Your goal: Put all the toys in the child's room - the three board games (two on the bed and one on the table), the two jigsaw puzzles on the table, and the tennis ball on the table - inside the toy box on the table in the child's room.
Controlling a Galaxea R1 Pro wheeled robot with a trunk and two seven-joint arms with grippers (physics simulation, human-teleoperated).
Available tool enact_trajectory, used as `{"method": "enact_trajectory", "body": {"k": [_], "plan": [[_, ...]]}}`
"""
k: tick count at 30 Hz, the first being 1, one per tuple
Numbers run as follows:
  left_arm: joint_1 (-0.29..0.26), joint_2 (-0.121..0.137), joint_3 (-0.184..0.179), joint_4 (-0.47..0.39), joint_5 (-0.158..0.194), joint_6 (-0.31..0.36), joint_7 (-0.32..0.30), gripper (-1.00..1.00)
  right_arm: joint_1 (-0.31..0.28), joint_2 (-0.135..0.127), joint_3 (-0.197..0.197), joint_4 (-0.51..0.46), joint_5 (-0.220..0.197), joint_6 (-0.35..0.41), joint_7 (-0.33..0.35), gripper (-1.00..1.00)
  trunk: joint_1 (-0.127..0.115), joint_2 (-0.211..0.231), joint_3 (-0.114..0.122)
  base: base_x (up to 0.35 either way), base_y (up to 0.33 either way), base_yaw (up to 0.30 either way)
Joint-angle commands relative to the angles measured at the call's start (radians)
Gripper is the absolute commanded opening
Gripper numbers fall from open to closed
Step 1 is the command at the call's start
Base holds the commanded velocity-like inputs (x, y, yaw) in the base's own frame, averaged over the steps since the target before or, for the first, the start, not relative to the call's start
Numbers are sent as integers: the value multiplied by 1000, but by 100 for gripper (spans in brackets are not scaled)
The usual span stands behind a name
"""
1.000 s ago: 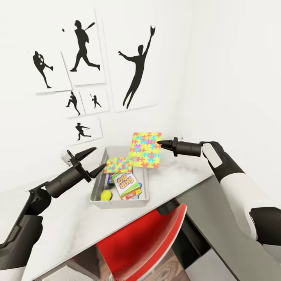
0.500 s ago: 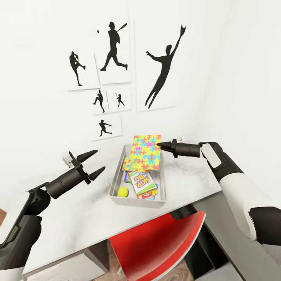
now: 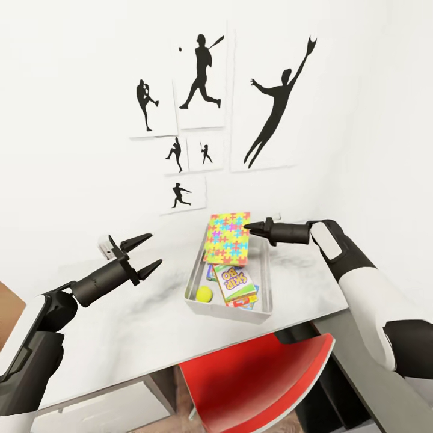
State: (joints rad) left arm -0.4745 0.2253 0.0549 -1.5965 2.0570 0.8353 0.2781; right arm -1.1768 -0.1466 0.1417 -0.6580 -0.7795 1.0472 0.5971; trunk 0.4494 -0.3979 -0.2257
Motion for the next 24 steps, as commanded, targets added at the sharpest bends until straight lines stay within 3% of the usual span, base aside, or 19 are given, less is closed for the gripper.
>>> {"method": "enact_trajectory", "body": {"k": [1, 12, 24], "plan": [[-1, 0, 1, 0, 11, 2, 11, 100, -1, -1, 2, 2, 6, 0, 6, -100, 1, -2, -2, 0, 0, 43], [-1, 0, 0, 0, 10, 3, 11, 100, -12, 3, -9, 78, -1, 0, -99, -100, 1, -2, -2, 0, 0, 16], [-1, 0, 0, -1, 10, 4, 10, 100, -42, 43, -51, 110, -2, 0, -161, -100, 1, -2, -2, 0, 0, 2]]}}
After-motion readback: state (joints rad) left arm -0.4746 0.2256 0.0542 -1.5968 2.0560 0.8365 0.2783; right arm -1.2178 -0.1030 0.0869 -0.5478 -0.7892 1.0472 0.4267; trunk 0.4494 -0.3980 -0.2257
